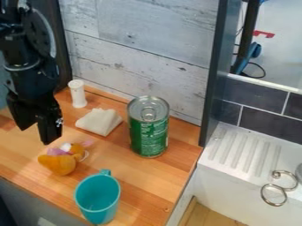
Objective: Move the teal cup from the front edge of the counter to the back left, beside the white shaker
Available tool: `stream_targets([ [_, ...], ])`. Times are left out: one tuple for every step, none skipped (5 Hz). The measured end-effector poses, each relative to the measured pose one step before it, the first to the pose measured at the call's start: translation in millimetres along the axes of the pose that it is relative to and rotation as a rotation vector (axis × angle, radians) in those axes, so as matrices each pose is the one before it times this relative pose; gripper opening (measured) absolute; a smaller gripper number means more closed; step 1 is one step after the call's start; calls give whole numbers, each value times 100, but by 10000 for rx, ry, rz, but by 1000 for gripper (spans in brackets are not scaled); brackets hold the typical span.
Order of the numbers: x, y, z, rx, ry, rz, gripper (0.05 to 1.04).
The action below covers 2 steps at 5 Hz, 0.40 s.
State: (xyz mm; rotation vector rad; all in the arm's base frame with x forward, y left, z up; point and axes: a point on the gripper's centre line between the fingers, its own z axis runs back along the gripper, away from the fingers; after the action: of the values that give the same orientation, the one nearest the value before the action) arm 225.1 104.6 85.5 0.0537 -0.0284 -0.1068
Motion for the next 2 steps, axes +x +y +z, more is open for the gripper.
stream_targets([
  [-273,-247,-556,-119,179,-46,1001],
  [29,-2308,-533,-384,-299,-669,1001],
])
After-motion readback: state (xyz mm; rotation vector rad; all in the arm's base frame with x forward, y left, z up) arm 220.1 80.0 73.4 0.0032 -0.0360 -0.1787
